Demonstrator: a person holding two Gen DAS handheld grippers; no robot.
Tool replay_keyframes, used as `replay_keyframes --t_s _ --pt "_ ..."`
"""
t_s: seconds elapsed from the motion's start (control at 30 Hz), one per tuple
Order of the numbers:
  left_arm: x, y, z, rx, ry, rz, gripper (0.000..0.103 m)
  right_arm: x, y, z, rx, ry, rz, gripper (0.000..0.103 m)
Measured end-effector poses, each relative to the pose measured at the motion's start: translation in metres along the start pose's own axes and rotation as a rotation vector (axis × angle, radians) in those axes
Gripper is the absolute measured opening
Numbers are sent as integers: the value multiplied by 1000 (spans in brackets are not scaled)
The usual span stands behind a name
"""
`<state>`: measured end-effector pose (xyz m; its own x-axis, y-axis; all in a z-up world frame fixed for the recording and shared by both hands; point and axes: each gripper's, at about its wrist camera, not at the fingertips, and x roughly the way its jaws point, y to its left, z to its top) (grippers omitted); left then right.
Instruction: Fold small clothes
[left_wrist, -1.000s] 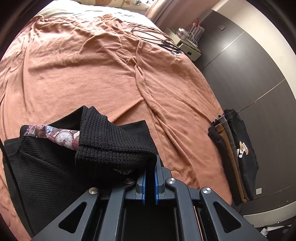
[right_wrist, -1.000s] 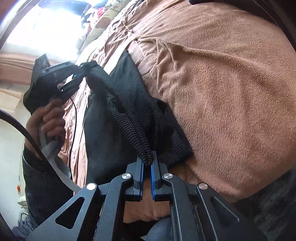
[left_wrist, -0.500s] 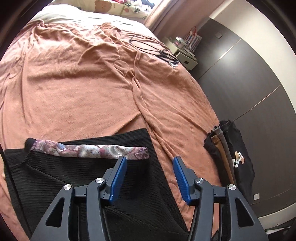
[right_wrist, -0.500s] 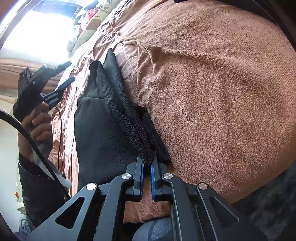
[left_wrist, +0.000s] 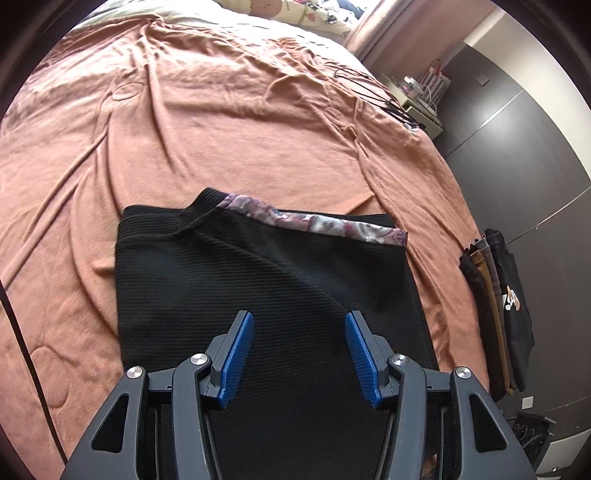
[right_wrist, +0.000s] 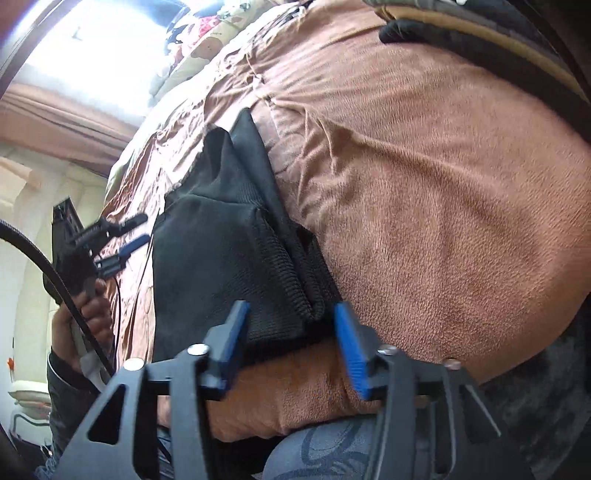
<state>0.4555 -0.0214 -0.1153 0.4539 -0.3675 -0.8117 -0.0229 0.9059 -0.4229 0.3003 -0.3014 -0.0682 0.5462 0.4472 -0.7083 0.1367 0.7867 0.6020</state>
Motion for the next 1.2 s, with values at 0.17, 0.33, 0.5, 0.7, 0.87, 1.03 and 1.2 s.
replay_keyframes --t_s 0.17,0.33,0.5,0.7,0.87,1.03,1.2 --pt "-16 25 -23 -36 7 26 54 2 3 4 -40 1 -27 51" --pt "-25 47 -49 -78 44 44 54 13 10 14 -114 42 -66 51" --pt "-30 62 -74 -117 79 47 54 26 10 19 -125 94 -77 41" --pt "-36 72 -105 -144 115 47 52 35 10 18 -136 119 -99 31" --pt "-37 77 -133 -178 157 32 43 35 14 15 -153 120 -107 28" --pt "-39 74 -160 -191 185 -13 40 36 17 12 -172 125 -115 28" --pt "-42 76 -176 -223 193 -62 16 37 23 6 -182 129 -121 28"
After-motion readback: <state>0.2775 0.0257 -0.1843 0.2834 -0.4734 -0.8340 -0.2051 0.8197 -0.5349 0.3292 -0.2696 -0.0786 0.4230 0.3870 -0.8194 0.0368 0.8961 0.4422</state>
